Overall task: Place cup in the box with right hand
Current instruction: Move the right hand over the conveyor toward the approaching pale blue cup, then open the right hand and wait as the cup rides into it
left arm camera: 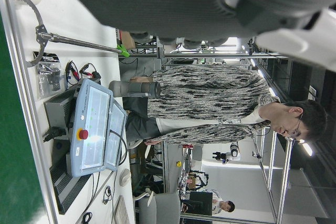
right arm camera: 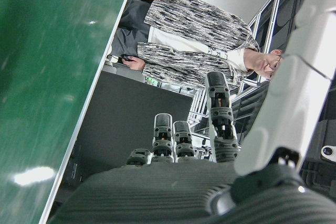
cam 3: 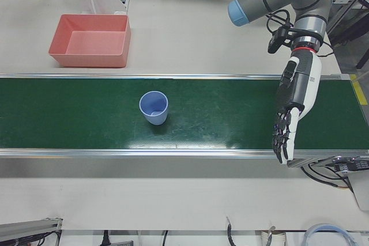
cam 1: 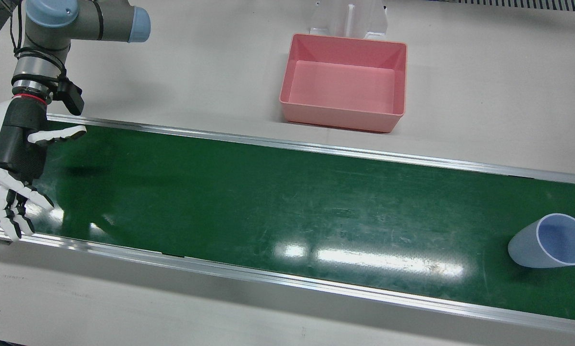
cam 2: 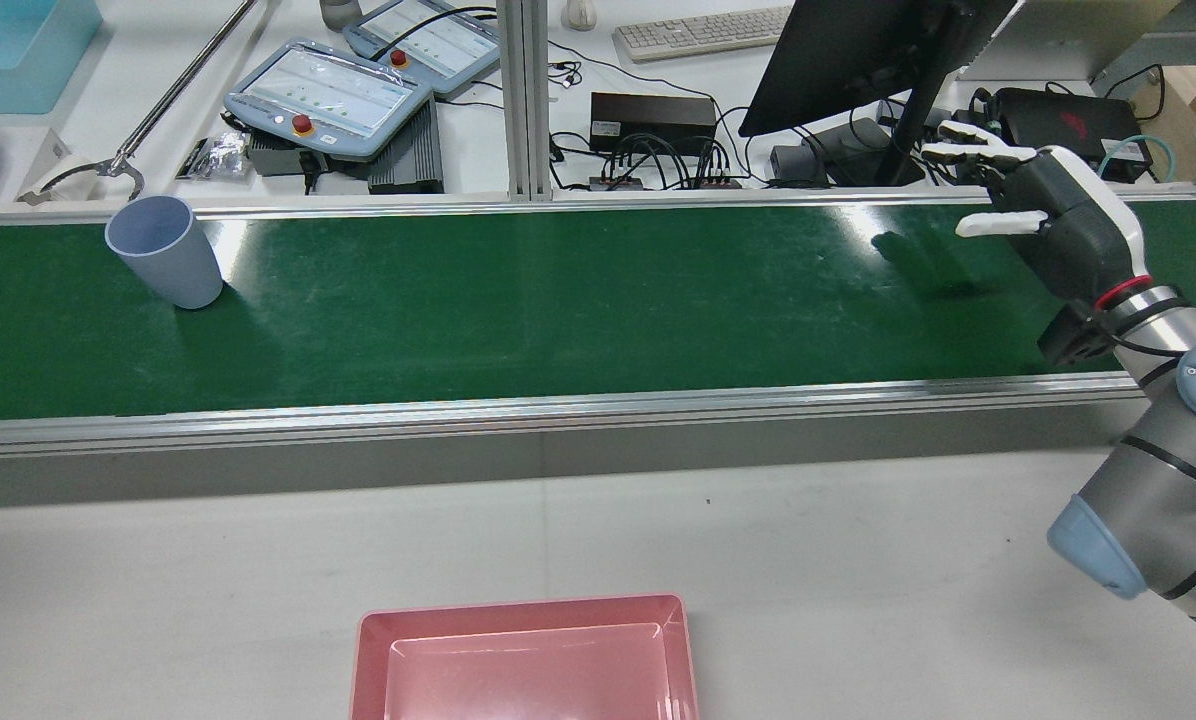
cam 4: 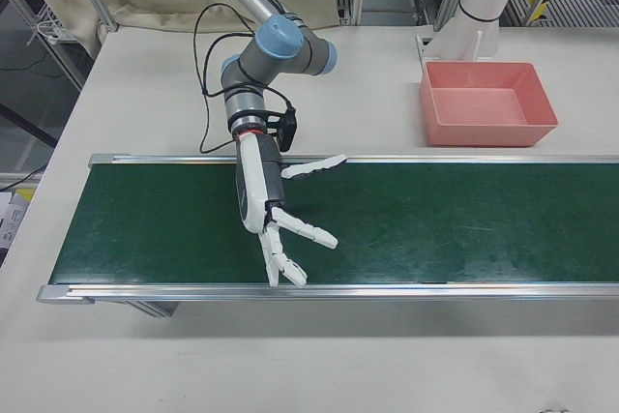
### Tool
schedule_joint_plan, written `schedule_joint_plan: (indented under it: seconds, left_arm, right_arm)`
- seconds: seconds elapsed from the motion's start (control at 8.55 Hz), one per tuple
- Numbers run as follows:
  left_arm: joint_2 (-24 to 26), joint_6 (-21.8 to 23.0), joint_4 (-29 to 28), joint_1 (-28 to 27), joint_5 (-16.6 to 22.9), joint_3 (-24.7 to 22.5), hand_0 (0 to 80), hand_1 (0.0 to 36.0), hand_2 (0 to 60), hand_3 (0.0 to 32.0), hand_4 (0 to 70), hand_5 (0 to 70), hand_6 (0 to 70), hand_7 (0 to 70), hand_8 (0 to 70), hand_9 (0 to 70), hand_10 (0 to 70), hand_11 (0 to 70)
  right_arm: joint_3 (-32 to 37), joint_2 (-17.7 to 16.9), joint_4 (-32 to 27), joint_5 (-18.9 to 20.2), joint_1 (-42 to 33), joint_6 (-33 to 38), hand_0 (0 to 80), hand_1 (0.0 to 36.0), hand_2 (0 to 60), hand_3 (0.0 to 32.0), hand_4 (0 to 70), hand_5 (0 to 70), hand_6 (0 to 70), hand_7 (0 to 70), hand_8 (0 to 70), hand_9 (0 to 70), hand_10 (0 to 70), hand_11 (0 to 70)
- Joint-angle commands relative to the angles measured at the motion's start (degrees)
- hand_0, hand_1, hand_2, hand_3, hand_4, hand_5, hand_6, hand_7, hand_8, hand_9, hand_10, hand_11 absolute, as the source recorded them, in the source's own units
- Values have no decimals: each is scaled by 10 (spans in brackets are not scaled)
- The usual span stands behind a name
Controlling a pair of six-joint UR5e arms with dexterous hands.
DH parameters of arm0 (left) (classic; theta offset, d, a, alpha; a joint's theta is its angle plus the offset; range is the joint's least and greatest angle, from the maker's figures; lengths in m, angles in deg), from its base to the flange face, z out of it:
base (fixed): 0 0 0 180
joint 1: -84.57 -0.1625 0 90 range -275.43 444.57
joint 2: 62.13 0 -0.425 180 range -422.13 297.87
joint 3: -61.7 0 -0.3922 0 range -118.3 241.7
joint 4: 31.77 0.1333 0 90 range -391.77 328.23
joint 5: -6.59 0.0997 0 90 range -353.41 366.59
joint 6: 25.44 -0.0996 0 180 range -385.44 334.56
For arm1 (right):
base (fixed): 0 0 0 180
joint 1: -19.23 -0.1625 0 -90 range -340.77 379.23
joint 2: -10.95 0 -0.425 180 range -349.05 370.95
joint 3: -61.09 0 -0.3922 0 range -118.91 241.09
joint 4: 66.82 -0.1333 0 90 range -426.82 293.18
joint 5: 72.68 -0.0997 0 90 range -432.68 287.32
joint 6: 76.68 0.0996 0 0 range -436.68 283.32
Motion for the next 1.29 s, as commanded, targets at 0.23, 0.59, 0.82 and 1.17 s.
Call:
schedule_joint_plan:
  seconds: [0.23,0.59,0.82,1.17]
  left_arm:
    - [0,0,0,0,0,0,0,0,0,0,0,0,0,0,0,0,0,0]
    - [0,0,0,0,0,0,0,0,0,0,0,0,0,0,0,0,0,0]
    - [0,0,0,0,0,1,0,0,0,0,0,0,0,0,0,0,0,0]
    - [0,0,0,0,0,1,0,0,0,0,0,0,0,0,0,0,0,0]
  right_arm:
    - [11,24,-1,-6,25,-42,487,106,66,0,266,44,57,210,112,205,17,35]
    - [50,22,-43,-10,31,-28,479,85,37,0,254,41,56,204,109,200,26,48]
    - [71,24,-73,-10,34,-15,456,79,86,0,192,40,53,187,106,194,47,78]
    - [47,18,-68,-7,32,-19,466,106,122,0,206,45,57,199,110,201,41,71]
